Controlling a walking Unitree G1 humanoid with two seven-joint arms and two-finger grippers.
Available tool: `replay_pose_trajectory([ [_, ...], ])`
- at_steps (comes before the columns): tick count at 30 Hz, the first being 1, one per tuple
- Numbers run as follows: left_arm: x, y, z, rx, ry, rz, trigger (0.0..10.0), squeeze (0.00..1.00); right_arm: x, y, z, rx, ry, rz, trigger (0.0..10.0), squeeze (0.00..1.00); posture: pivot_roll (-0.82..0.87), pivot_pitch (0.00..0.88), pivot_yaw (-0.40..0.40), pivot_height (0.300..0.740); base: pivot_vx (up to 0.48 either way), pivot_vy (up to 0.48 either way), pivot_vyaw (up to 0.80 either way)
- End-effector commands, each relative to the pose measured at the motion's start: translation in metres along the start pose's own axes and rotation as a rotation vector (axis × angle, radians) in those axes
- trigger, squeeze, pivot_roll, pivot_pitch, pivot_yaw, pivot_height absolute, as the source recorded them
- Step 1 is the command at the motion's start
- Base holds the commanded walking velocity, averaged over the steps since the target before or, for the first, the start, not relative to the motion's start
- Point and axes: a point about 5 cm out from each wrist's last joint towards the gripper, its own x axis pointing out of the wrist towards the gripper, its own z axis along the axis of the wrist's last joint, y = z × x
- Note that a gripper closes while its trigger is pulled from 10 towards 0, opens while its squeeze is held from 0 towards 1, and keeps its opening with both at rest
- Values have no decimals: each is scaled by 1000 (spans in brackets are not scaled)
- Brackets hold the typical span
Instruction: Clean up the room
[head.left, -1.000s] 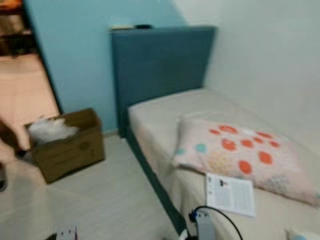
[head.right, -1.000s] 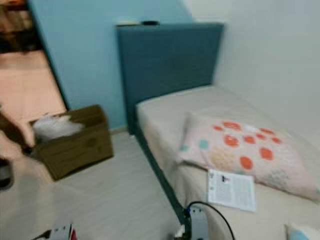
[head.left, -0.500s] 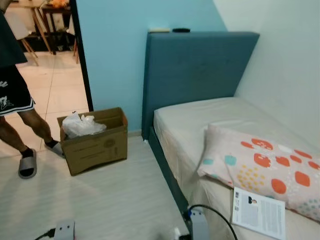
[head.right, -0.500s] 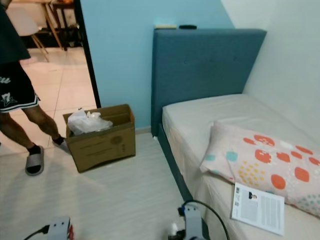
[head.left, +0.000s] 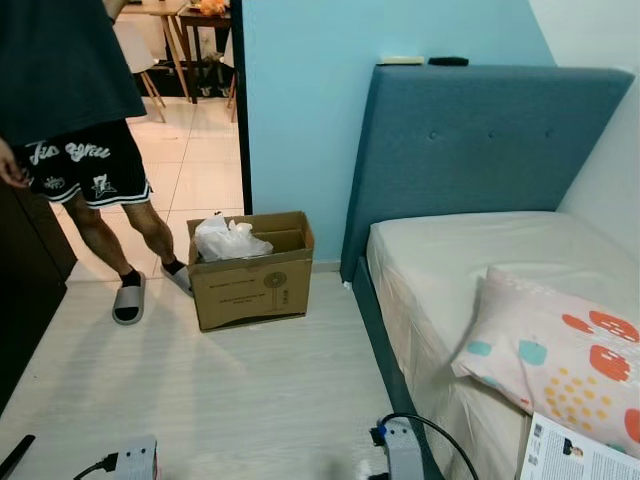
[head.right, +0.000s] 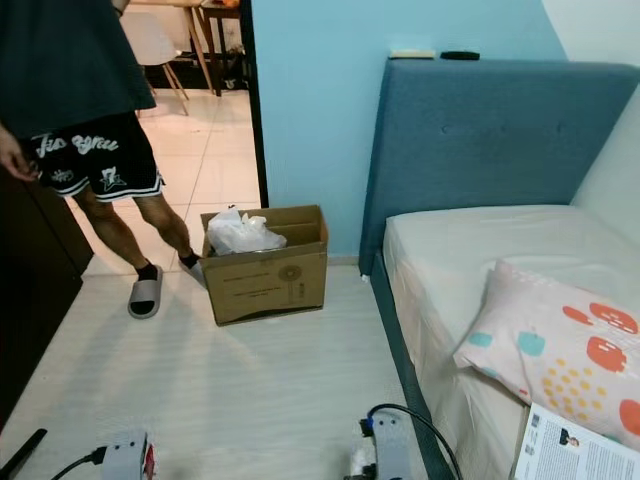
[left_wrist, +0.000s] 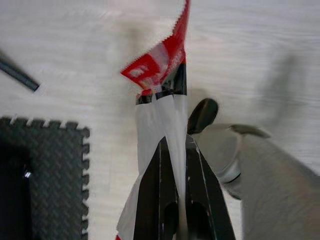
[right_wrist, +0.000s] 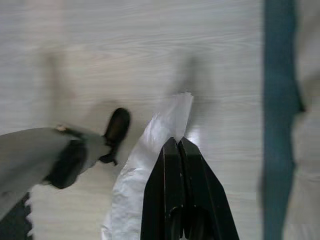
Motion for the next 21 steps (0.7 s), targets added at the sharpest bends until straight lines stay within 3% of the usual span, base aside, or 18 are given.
replay_pose_trajectory([
  [1,0,-3,3,7,-12,-12,10000,0,0,1,0,4,3,-4,10000,0,158,0,-79,740,368,0,0],
  [21,1,-7,4,18,-14,-28,10000,0,1,1,3,12,-15,4,10000,0,157,0,-77,740,480,0,0],
])
